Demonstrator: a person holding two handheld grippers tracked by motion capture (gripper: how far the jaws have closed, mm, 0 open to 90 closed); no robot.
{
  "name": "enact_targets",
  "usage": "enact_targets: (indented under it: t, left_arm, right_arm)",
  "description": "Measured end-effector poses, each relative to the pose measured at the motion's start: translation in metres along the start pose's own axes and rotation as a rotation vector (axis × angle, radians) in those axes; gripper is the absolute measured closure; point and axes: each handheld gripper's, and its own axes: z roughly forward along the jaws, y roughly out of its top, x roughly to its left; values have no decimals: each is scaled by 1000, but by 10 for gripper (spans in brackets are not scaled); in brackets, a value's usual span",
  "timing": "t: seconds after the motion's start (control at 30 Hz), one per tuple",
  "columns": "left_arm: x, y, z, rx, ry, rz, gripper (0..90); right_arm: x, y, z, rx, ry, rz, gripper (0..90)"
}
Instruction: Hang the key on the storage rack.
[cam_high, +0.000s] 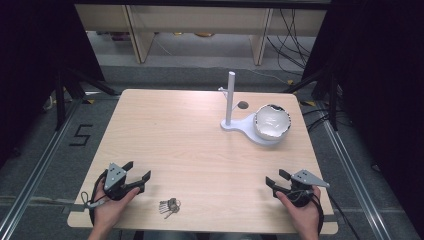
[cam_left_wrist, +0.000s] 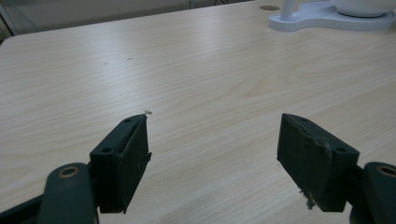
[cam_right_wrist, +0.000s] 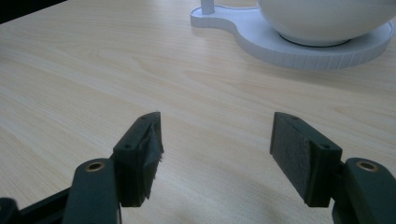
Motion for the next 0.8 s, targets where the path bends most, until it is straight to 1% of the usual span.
enact_targets:
  t: [0.03, 0.07, 0.1, 0.13, 0.17, 0.2, 0.23, 0.27, 0.3, 0.33, 0.37, 0.4, 0.43, 0.47, 0.53, 0.57, 0.6, 0.63, 0.67, 0.7, 0.73, 0.77, 0.8]
  left_arm:
    - [-2, 5, 0, 19, -23, -2, 247]
    - [-4, 9, -1, 43, -30, -5, 256]
    - [-7, 14, -1, 74, -38, -8, 260]
    - [-10, 19, -1, 111, -53, 0, 268]
    - [-10, 19, -1, 111, -53, 0, 272]
    - [-14, 25, -1, 146, -76, 9, 272]
    - [-21, 35, -3, 209, -100, 36, 280]
    - [-22, 39, -4, 250, -117, 68, 279]
    - [-27, 46, -4, 294, -146, 96, 277]
    - [-29, 50, -4, 314, -161, 115, 270]
    - [-34, 55, -3, 352, -181, 128, 267]
    - [-36, 60, -3, 397, -202, 166, 262]
    - [-36, 60, -3, 397, -202, 166, 260]
    - [-45, 66, 0, 457, -252, 200, 264]
    - [-51, 71, 2, 503, -275, 249, 271]
    - [-54, 75, 4, 537, -293, 296, 273]
    - [-58, 78, 5, 554, -302, 307, 275]
    - [-61, 81, 6, 582, -306, 319, 275]
    - [-63, 83, 8, 597, -313, 320, 276]
    - [-66, 86, 10, 651, -325, 326, 279]
    - [-68, 87, 11, 670, -325, 325, 292]
    - [-71, 89, 13, 697, -322, 323, 301]
    - [-73, 91, 15, 735, -328, 334, 302]
  right_arm:
    - [0, 0, 0, 4, 9, 10, 352]
    - [1, 0, 0, -1, 18, 23, 351]
    - [0, 0, 1, -2, 14, 19, 352]
    - [0, 0, 0, 4, 15, 31, 352]
    - [0, 0, 0, 4, 15, 31, 352]
    - [1, 0, 0, 7, 15, 37, 352]
    - [1, 0, 1, 14, 19, 26, 352]
    - [1, 0, 1, 13, 16, 19, 352]
    - [1, 0, 3, 6, 14, 8, 352]
    - [2, 0, 2, 19, 11, 9, 352]
    - [3, 0, 0, 27, 15, 11, 351]
    - [4, 1, 0, 36, 7, 17, 352]
    - [4, 0, 1, 31, 6, 19, 352]
    - [6, 1, 0, 48, 9, 51, 352]
    - [5, 0, 1, 32, 18, 51, 352]
    - [6, 0, 1, 24, 21, 55, 351]
    - [4, 0, 1, 20, 16, 26, 352]
    - [5, 0, 1, 22, 19, 43, 351]
    - [5, 0, 1, 22, 18, 38, 352]
    - [5, 0, 0, 41, 15, 45, 352]
    - [6, 1, -1, 50, 13, 49, 352]
    - [2, 1, 0, 32, 8, 0, 352]
    - [2, 1, 0, 28, 11, 3, 353]
